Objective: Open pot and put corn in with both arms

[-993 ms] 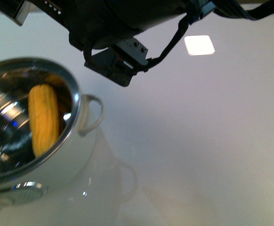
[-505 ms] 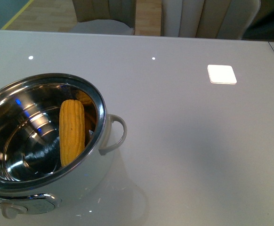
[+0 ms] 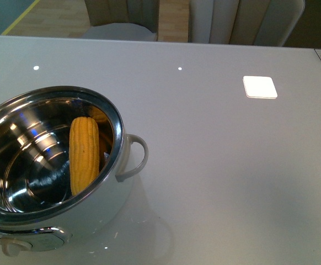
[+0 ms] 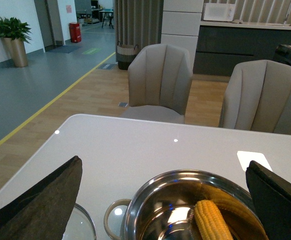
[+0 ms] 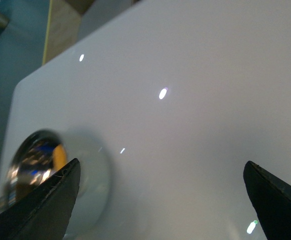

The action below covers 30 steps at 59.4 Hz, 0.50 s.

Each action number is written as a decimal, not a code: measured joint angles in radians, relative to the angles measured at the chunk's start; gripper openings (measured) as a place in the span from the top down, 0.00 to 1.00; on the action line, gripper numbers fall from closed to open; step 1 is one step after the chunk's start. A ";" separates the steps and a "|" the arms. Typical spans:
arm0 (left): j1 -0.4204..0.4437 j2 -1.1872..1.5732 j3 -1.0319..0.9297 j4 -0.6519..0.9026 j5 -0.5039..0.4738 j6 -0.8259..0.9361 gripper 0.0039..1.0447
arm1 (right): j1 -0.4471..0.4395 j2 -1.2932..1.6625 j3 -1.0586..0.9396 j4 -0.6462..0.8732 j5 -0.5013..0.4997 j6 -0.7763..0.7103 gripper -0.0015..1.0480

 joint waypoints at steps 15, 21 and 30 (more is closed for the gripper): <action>0.000 0.000 0.000 0.000 0.000 0.000 0.06 | -0.026 -0.147 -0.251 0.592 0.167 -0.489 0.53; 0.000 0.000 0.000 0.000 0.000 0.000 0.06 | -0.050 -0.185 -0.282 0.573 0.146 -0.528 0.70; 0.000 0.000 0.000 0.000 -0.001 0.000 0.06 | -0.153 -0.253 -0.308 0.534 0.047 -0.548 0.95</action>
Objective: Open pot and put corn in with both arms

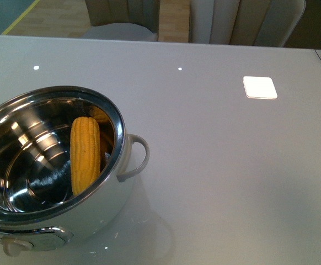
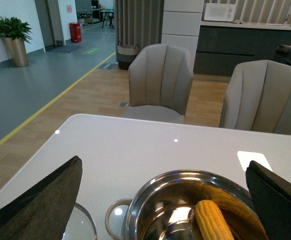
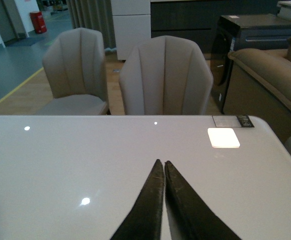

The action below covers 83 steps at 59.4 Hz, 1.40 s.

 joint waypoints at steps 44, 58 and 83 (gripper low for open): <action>0.000 0.000 0.000 0.000 0.001 0.000 0.06 | -0.007 -0.298 -0.046 -0.225 -0.006 -0.011 0.98; 0.000 0.000 0.000 0.000 0.001 0.000 0.06 | -0.007 -0.435 -0.047 -0.363 -0.007 -0.011 0.98; 0.000 0.000 0.000 0.000 0.001 0.000 0.06 | -0.007 -0.437 -0.047 -0.365 -0.007 -0.013 0.55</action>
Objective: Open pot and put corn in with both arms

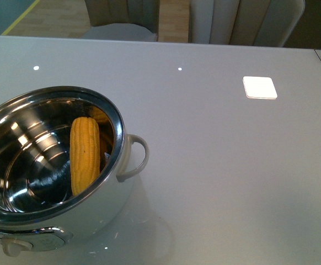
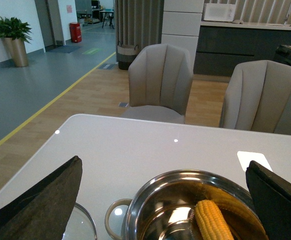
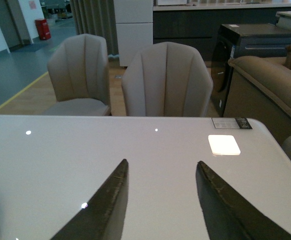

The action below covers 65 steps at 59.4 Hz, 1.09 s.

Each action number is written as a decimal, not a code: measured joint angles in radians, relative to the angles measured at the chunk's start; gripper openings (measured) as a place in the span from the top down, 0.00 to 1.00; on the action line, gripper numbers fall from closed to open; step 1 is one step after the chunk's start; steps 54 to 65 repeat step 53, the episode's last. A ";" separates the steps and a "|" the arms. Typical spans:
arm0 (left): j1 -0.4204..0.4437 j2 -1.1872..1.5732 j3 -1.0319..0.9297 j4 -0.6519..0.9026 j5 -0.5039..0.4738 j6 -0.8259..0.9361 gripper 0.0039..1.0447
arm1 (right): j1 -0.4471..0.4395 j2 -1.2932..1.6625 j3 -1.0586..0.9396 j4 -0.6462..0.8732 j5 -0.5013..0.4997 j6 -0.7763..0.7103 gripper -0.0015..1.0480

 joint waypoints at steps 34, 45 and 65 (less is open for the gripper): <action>0.000 0.000 0.000 0.000 0.000 0.000 0.06 | 0.000 0.000 0.000 0.000 0.000 0.000 0.08; 0.000 0.000 0.000 0.000 0.000 0.000 0.06 | 0.000 0.000 0.000 0.000 0.000 0.000 0.08; 0.000 0.000 0.000 0.000 0.000 0.000 0.06 | 0.000 0.000 0.000 0.000 0.000 0.000 0.08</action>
